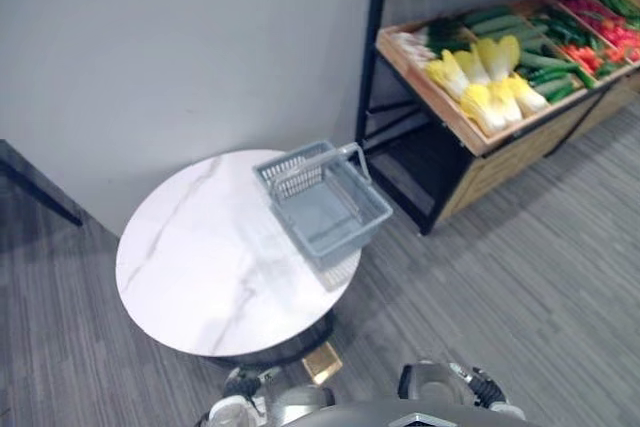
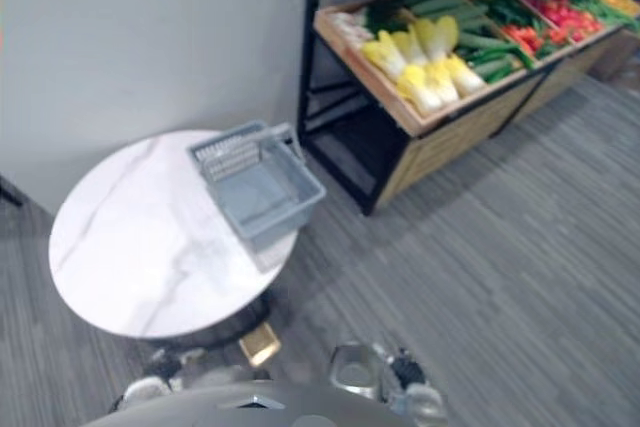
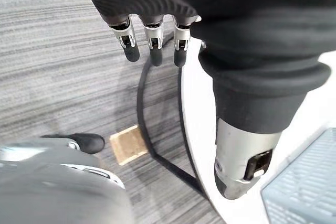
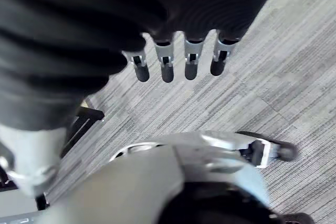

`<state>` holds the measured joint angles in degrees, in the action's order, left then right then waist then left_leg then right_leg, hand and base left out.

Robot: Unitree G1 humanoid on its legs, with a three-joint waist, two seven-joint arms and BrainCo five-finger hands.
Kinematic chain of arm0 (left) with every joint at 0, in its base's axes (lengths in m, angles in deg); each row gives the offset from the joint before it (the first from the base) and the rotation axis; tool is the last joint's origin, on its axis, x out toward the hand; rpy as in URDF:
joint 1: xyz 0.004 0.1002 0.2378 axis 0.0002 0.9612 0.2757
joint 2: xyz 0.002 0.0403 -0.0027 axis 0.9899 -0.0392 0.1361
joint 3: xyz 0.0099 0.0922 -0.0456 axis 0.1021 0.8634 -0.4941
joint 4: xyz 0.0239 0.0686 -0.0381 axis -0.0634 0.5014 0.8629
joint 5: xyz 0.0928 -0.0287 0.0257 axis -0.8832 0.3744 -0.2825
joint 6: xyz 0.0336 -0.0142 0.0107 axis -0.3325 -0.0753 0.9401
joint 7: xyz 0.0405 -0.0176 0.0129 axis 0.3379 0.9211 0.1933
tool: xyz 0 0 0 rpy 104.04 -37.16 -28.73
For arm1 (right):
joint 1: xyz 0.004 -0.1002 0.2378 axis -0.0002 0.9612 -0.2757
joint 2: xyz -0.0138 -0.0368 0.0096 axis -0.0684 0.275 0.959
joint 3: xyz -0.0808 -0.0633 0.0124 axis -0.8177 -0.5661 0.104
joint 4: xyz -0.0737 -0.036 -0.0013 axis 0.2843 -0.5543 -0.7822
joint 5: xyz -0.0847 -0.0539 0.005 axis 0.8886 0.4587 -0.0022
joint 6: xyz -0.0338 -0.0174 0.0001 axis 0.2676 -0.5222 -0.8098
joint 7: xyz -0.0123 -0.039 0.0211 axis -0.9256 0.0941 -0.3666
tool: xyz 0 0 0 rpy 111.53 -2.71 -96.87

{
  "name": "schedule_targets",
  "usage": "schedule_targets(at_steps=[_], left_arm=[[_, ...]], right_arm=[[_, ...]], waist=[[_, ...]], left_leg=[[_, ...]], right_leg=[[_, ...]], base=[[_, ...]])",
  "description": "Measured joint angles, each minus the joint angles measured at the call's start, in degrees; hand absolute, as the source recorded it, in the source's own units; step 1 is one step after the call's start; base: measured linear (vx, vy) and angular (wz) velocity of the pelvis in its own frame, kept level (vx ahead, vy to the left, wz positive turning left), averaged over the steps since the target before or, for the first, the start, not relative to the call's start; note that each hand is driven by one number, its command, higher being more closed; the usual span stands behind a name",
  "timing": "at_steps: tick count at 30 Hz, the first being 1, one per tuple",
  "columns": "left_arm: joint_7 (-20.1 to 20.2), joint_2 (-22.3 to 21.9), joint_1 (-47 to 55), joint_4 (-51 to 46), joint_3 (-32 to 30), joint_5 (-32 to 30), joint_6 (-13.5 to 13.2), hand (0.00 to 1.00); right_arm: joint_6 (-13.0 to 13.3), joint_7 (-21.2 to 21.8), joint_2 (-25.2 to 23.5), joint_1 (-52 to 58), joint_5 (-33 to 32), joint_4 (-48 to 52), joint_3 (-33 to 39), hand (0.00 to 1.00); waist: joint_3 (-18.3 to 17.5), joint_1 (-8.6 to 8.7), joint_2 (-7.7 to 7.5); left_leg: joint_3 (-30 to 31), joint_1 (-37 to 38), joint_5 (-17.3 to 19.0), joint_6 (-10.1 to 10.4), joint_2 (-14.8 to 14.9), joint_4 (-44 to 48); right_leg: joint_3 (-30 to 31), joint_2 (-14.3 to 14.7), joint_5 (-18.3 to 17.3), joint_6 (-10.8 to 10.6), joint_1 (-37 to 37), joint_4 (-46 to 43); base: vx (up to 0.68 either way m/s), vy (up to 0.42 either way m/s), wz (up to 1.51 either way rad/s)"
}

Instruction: Pick vegetable in the basket

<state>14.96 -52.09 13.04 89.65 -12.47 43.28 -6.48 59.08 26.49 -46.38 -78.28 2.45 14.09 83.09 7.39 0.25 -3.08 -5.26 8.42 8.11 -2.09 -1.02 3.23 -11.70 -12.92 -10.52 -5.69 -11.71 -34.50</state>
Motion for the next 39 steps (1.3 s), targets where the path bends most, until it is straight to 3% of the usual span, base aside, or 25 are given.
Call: schedule_targets(at_steps=[1, 3, 4, 5, 6, 7, 9, 10, 14, 18, 22, 26, 27, 29, 31, 35, 39], left_arm=[[0.0, -0.8, -0.3, 0.0, -1.4, 0.0, 0.0, 0.0], [0.0, -1.7, -0.6, -0.1, -3.9, -0.1, 0.0, 0.0], [0.1, -2.0, -0.3, -0.5, -7.2, -0.5, 0.0, 0.0], [0.1, -1.9, 0.0, -0.8, -8.8, -0.5, -0.1, 0.0], [0.1, -3.3, -0.3, -0.5, -10.9, -0.5, 0.1, 0.0], [0.3, -5.0, 0.6, -0.6, -12.8, -0.4, -0.3, 0.0], [0.5, -7.1, 1.6, -0.5, -15.2, 0.6, -0.2, 0.0], [0.5, -7.3, 1.9, -0.3, -16.2, 0.8, -0.1, 0.0], [2.0, -7.3, 3.4, 0.0, -16.8, 2.1, 0.0, 0.0], [2.3, -7.1, 3.4, 0.4, -16.4, 2.0, 0.0, 0.0], [2.3, -6.8, 3.4, 0.5, -15.5, 1.8, 0.0, 0.0], [2.2, -5.5, 3.8, 0.5, -13.9, -0.1, 0.1, 0.0], [2.1, -4.8, 4.3, 0.5, -12.5, -1.1, 0.1, 0.0], [2.0, -3.4, 4.6, 0.5, -8.7, -2.6, 0.2, 0.0], [1.3, -1.7, 4.8, -0.1, -1.7, -7.3, -0.3, 0.0], [1.2, 0.0, 4.8, -0.6, 4.5, -9.3, -0.5, 0.0], [2.3, 1.1, 4.4, -2.0, 9.1, -9.3, -0.5, 0.0]], right_arm=[[-0.3, 0.0, -0.1, 0.4, -0.1, -0.2, 0.4, 0.0], [-0.4, 0.2, -0.2, 0.8, -0.2, -0.3, 0.8, 0.0], [-0.4, 0.4, -0.6, 1.0, -0.4, -0.2, 0.7, 0.0], [-0.4, 0.5, -1.1, 1.3, -0.5, -0.2, 0.7, 0.0], [-0.5, 0.7, -0.3, 0.6, -0.6, -0.5, 1.0, 0.0], [-0.4, 0.6, 1.1, 0.4, -0.6, -0.2, 1.1, 0.0], [-0.4, 1.2, 2.1, -1.2, -0.6, -0.3, 0.9, 0.0], [-0.3, 1.5, 2.3, -1.7, -0.4, -0.4, 1.0, 0.0], [-0.2, 2.1, 2.9, -2.1, -0.6, -1.4, 0.4, 0.0], [-0.3, 1.8, 3.4, -1.8, -1.7, -2.1, 1.1, 0.0], [-0.2, 1.4, 3.6, -2.0, -1.7, -1.9, 2.7, 0.0], [-0.4, 0.1, 5.7, -4.4, -0.5, -1.6, 7.4, 0.0], [-0.4, -0.2, 7.3, -4.8, 0.4, 0.5, 7.4, 0.0], [-0.5, -0.4, 11.2, -4.7, 2.5, 6.8, 6.4, 0.0], [-0.2, -1.5, 19.2, -4.5, 8.3, 19.2, 4.6, 0.0], [0.3, -3.1, 27.6, -6.3, 13.0, 29.7, 2.4, 0.0], [1.6, -2.4, 35.0, -9.6, 17.7, 42.2, -4.3, 0.0]], waist=[[0.1, 0.1, 0.56], [0.2, 0.12, 0.94], [0.0, -0.29, -0.26], [0.0, -0.31, -1.68], [0.7, -0.48, 0.89], [0.3, -0.54, 1.91], [0.2, -0.75, 4.58], [0.2, -0.69, 4.77], [0.2, -0.67, 4.44], [0.1, -0.21, 4.54], [0.0, -0.09, 4.55], [-0.6, 1.02, 4.75], [-0.6, 1.02, 3.71], [-0.6, 1.28, 3.26], [-0.8, 2.51, 3.59], [-1.0, 3.01, 3.85], [-1.2, 3.0, 4.47]], left_leg=[[2.9, 0.0, 0.4, 0.7, 0.7, 0.1], [7.3, -0.1, 1.6, 2.4, 1.8, 1.2], [9.3, -0.4, 3.3, 4.6, 2.0, 2.6], [9.0, -0.3, 4.1, 5.6, 1.9, 3.2], [8.7, -0.1, 4.9, 6.3, 4.8, 4.0], [5.9, -0.3, 3.6, 7.7, 7.0, 3.8], [6.4, -0.2, 1.7, 9.8, 10.3, 2.3], [6.8, -0.2, 0.6, 10.3, 10.9, 2.0], [6.8, -1.1, -5.8, 10.5, 13.1, 0.5], [0.4, -1.8, -9.6, 10.6, 13.2, -2.6], [-2.3, -1.2, -9.6, 10.7, 13.7, -5.3], [-7.0, -2.4, -5.5, 11.3, 13.4, -6.0], [-8.5, -2.5, -5.2, 11.0, 12.6, -6.1], [-10.1, -2.9, -4.8, 10.7, 11.6, -5.9], [-11.3, -4.0, -4.6, 10.4, 9.8, -5.9], [-11.7, -4.2, -4.5, 10.2, 8.9, -5.9], [-11.8, -4.3, -4.3, 9.6, 8.7, -5.1]], right_leg=[[4.6, 2.0, 0.7, -0.3, -0.1, 9.8], [13.1, 3.7, 3.1, -0.1, 0.1, 19.0], [16.7, 2.9, 8.2, -1.1, 1.4, 23.7], [15.6, 1.5, 12.5, -3.1, 2.3, 24.2], [12.2, 3.1, 11.3, -3.3, 3.1, 22.0], [9.8, 4.3, 9.0, -1.7, 3.3, 21.3], [6.3, 6.8, 7.8, 0.1, 4.8, 21.4], [5.1, 7.2, 7.6, 0.5, 5.5, 21.9], [0.3, 9.0, 7.2, 2.4, 9.4, 26.0], [-1.9, 9.0, 7.7, 3.2, 9.4, 27.8], [-1.8, 9.9, 9.3, 2.5, 9.9, 30.9], [1.5, 10.6, 12.5, 1.7, 8.9, 35.1], [3.4, 10.5, 14.3, 1.6, 8.9, 37.0], [5.5, 9.6, 15.5, 1.0, 8.6, 38.7], [7.4, 8.0, 16.1, 0.2, 6.5, 38.5], [8.6, 7.4, 17.2, -0.2, 5.7, 38.3], [9.1, 7.6, 17.8, -0.3, 5.1, 38.2]], base=[[0.39, -0.265, 1.02], [0.43, -0.367, 1.31], [0.52, -0.541, 1.38], [0.39, -0.494, 1.21], [0.34, -0.469, 1.03], [0.31, -0.399, 0.85], [0.3, -0.356, 0.68], [0.18, -0.278, 0.78], [0.11, -0.284, 0.56], [-0.03, -0.118, 0.32], [-0.1, -0.002, 0.04], [-0.12, 0.089, -0.23], [-0.09, 0.077, -0.73], [-0.07, 0.078, -0.53], [-0.04, 0.105, -0.26], [0.03, 0.055, -0.11], [0.08, 0.016, -0.06]])
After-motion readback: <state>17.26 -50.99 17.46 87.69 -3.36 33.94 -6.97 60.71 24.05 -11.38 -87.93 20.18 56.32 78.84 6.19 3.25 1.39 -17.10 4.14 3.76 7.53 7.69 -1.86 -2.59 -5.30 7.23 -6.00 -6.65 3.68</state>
